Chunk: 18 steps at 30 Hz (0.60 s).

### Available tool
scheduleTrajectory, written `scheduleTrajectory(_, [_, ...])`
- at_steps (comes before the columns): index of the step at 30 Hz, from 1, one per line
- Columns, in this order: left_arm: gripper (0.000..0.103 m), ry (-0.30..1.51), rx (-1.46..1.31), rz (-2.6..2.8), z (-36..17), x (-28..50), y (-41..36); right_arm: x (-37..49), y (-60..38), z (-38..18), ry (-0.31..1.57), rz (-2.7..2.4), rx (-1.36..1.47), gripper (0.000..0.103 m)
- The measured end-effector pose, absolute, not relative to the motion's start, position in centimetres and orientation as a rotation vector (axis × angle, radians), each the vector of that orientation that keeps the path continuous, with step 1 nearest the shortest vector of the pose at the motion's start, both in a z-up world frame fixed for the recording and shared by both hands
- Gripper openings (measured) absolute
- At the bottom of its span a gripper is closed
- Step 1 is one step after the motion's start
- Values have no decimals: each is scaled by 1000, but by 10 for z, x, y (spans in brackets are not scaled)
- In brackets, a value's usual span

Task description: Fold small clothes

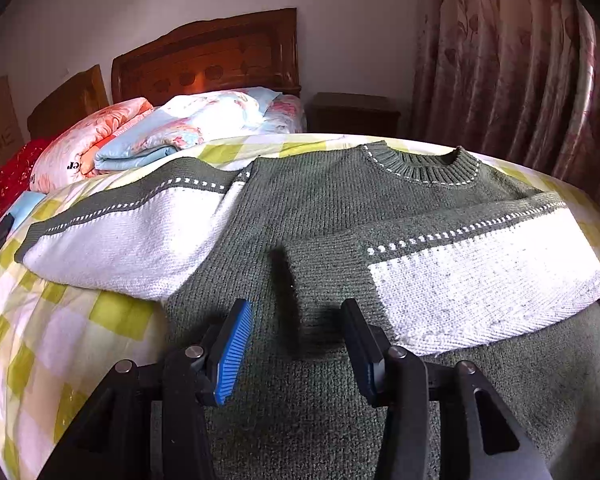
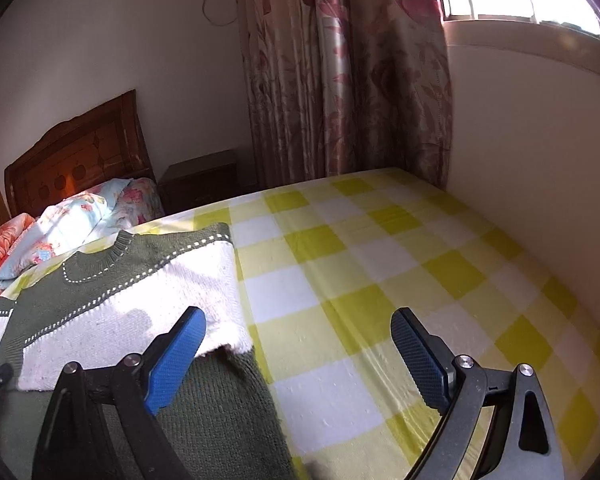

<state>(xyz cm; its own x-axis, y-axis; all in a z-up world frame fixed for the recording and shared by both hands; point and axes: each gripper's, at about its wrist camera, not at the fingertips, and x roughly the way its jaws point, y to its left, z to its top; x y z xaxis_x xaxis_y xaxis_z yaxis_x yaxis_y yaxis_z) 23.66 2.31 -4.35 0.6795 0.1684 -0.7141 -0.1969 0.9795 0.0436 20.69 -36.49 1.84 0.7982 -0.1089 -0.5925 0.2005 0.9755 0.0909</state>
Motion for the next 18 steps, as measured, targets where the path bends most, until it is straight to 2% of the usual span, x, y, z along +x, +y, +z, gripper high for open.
scheduleTrajectory(8, [50, 799, 10, 236, -43, 237, 17, 344, -301, 21, 824, 66, -39, 103])
scheduleTrajectory(10, [54, 801, 11, 244, -43, 237, 17, 372, -285, 12, 873, 98, -70, 103])
scheduleTrajectory(15, [56, 804, 16, 253, -44, 237, 18, 407, -251, -22, 976, 153, -227, 103])
scheduleTrajectory(18, [56, 806, 13, 250, -44, 238, 19, 410, -265, -28, 953, 115, -149, 103])
